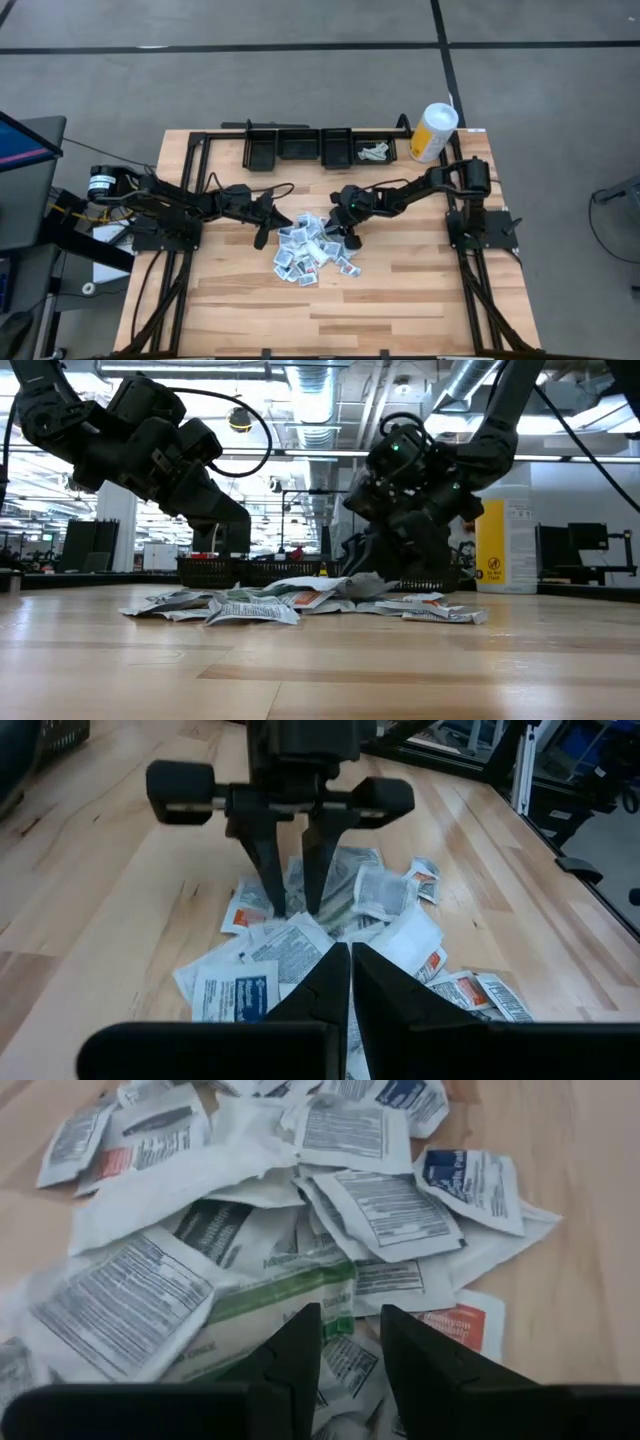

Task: Pick & Place First Aid Supplies
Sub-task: Put the green bandage pack into the right black bin

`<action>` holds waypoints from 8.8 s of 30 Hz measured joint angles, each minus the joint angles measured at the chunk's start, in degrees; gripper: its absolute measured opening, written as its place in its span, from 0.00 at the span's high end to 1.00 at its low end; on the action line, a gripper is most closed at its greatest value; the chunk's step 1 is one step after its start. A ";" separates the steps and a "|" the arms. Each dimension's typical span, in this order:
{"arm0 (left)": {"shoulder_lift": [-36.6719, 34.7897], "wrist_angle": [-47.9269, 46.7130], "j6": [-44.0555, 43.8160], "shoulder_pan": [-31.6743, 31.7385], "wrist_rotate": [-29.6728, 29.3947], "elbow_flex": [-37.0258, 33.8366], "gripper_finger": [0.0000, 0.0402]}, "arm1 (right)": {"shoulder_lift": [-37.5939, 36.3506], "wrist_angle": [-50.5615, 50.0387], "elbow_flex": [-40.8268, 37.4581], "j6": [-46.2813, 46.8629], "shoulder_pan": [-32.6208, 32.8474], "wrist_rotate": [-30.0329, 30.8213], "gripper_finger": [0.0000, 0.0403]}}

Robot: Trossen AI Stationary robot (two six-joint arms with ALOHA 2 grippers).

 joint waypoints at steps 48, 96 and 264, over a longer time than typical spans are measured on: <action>0.00 0.06 0.00 0.00 0.00 0.00 0.96 | -17.96 -13.79 0.91 -8.16 -1.66 11.93 1.00; -0.01 0.11 -0.20 -0.01 0.01 0.00 0.96 | -24.02 -30.19 0.93 23.45 -33.50 36.73 0.99; 25.22 -7.69 -4.95 -31.01 -42.18 14.88 0.88 | -23.96 -20.94 0.91 11.96 20.04 26.52 0.82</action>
